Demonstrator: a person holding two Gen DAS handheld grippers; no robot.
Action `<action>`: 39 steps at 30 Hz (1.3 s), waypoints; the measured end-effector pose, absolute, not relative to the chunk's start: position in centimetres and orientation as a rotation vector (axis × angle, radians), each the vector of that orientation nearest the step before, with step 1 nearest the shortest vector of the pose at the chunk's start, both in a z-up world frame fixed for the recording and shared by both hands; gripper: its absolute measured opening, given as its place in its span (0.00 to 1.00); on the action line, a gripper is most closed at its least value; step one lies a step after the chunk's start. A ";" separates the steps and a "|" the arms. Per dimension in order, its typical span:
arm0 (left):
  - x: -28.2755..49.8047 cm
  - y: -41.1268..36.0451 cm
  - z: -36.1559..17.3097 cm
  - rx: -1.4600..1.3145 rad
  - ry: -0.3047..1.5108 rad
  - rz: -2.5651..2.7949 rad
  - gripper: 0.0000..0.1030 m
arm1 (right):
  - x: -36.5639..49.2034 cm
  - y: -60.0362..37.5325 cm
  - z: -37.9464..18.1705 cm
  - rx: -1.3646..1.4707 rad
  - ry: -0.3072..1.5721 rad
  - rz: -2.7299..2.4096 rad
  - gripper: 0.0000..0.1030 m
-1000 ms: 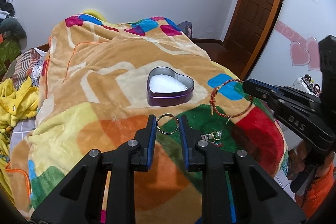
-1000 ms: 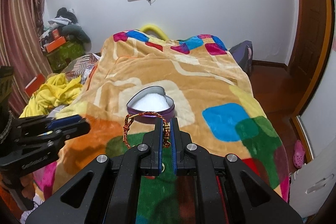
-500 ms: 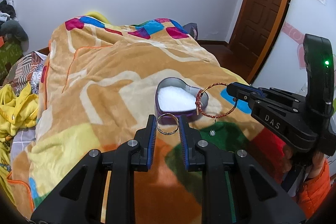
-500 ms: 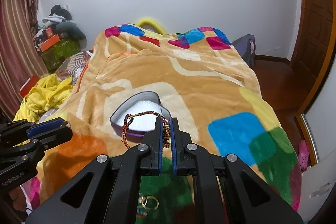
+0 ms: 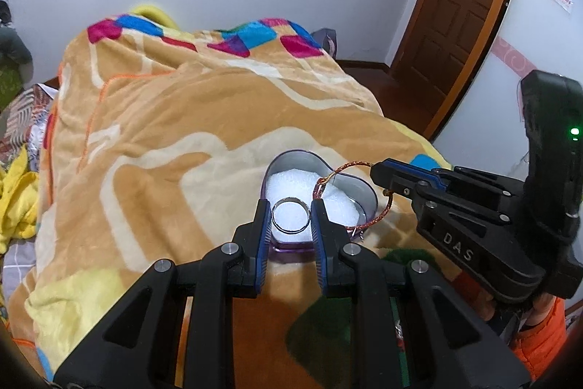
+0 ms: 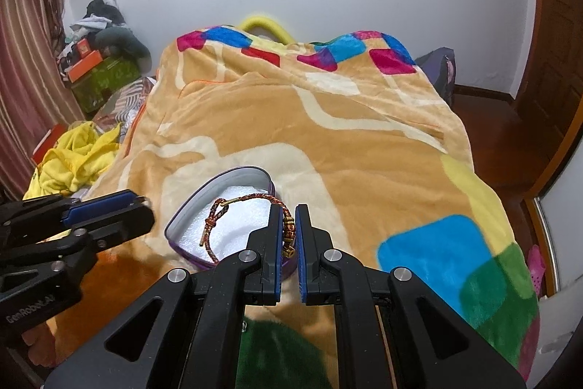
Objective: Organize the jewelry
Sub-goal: 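Carry the bracelet and ring into the purple heart tin with both tools, then open both tools to release the jewelry into the tin, then withdraw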
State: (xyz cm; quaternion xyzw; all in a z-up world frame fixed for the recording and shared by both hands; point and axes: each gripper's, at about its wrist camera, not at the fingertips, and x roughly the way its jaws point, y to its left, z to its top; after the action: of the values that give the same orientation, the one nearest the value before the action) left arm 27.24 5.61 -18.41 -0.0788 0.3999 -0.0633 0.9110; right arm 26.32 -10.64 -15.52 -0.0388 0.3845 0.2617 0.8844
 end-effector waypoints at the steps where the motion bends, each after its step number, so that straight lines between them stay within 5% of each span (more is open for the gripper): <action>1: 27.7 5.6 -18.7 -0.163 0.835 -0.134 0.20 | 26.5 -10.5 -15.6 -0.082 0.804 0.548 0.06; 20: 29.1 5.1 -20.0 -0.142 0.884 -0.168 0.20 | 27.3 -9.7 -16.3 -0.125 0.880 0.587 0.07; 23: 28.8 5.2 -19.6 -0.142 0.873 -0.167 0.20 | 27.2 -9.7 -16.0 -0.131 0.878 0.585 0.10; 28: 27.8 5.5 -18.4 -0.131 0.842 -0.148 0.20 | 26.4 -10.0 -15.0 -0.129 0.842 0.580 0.28; 39: 24.0 5.5 -15.0 -0.104 0.784 -0.115 0.32 | 22.9 -11.3 -11.9 -0.127 0.776 0.578 0.29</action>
State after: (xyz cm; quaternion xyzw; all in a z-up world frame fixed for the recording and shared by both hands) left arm 23.98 5.45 -15.00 -0.0507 0.3814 -0.0561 0.9213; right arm 22.89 -11.28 -11.91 -0.0608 0.3728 0.2776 0.8833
